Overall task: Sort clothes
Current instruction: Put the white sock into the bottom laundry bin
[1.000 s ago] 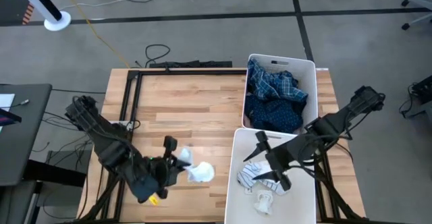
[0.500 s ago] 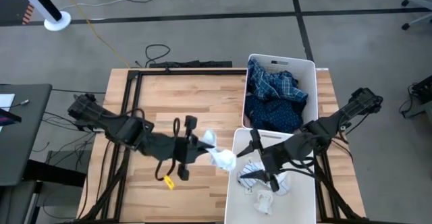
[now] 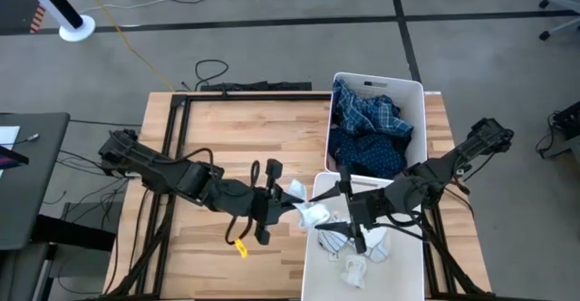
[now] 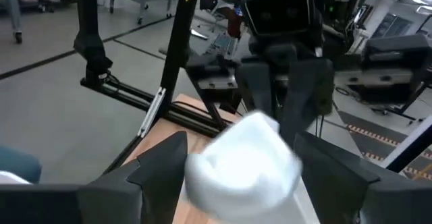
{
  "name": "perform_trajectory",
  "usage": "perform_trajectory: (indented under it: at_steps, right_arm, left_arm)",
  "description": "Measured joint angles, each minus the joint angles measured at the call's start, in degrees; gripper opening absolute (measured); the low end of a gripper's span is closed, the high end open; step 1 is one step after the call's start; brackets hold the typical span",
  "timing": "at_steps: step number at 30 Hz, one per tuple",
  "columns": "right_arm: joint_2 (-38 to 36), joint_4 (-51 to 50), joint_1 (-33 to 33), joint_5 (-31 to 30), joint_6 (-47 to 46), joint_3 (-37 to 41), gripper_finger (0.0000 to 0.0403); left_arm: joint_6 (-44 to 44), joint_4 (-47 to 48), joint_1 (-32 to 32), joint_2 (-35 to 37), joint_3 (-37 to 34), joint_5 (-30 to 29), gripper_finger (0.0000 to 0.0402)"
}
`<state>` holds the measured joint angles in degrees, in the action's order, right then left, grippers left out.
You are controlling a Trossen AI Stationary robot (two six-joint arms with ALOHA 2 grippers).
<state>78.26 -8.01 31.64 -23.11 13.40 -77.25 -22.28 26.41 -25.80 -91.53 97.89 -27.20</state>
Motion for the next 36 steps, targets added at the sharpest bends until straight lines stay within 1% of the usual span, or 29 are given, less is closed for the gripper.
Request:
perform_trajectory:
  at_steps: [3, 5, 7, 11, 12, 13, 16, 19, 21, 24, 27, 30, 33, 36]
  right_arm:
    - [0.79, 0.31, 0.02, -1.57, 0.1, 0.0, 0.0263]
    - [1.42, -0.7, -0.02, -3.28, 0.02, 0.0, 0.0229]
    - [1.72, -2.55, -0.02, -4.74, -0.24, 0.0, 0.018]
    - [1.66, -5.1, -0.02, -5.09, -1.13, 0.0, 0.0055]
    - [1.62, -5.18, 0.0, -5.07, -0.36, 0.0, 0.003]
    - [1.62, -5.04, 0.41, -5.07, 0.47, 0.0, 0.0018]
    - [1.58, -3.77, 1.56, -5.57, 1.66, 0.0, 0.0015]
    - [1.15, -3.81, 2.84, -5.68, 2.51, 0.0, 0.0008]
    - [0.4, -4.17, 3.77, -5.73, 3.03, 0.0, 0.0005]
    - [-1.47, -4.62, 6.09, -5.87, 3.96, 0.0, 0.0003]
    - [-3.53, -6.13, 9.6, -5.9, 5.22, -0.02, 0.0002]
    - [-6.14, -9.78, 13.69, -5.88, 5.38, -0.02, 0.0002]
    - [-8.92, -15.85, 18.0, -5.88, 1.6, -0.04, 0.0001]
    - [-11.14, -23.61, 21.62, -5.79, -6.54, -0.04, 0.0001]
  left_arm:
    - [-1.42, -1.39, 0.0, -0.59, 0.0, 0.04, 0.0002]
    - [-1.55, -2.19, -0.1, -0.54, -0.01, 0.09, 0.0002]
    - [-1.65, -2.77, -0.15, -0.44, 0.0, 0.07, 0.0002]
    - [-1.84, -3.28, -0.53, -0.46, 0.0, 1.24, 0.0002]
    - [-1.75, -3.25, -0.53, -0.46, 0.0, 2.02, 0.0002]
    - [-1.44, -3.06, -0.55, -0.46, 0.0, 2.78, 0.0002]
    - [0.18, -1.84, -0.53, -0.46, 0.0, 3.14, 0.0005]
    - [0.34, -1.42, -0.5, -0.46, -0.02, 3.11, 0.0026]
    - [-0.19, -1.46, -0.92, -0.46, 0.0, 2.92, 0.0054]
    - [-0.26, -1.41, -1.93, -0.46, 0.0, 2.87, 0.0108]
    - [0.4, -1.34, -3.21, -0.3, -0.01, 2.57, 0.0166]
    - [2.24, -0.84, -4.64, 0.06, 0.0, 1.55, 0.0218]
    - [4.95, 1.91, -6.69, 1.08, 0.0, -2.46, 0.0255]
    - [9.83, 6.41, -8.87, 2.91, -0.02, -5.97, 0.0271]
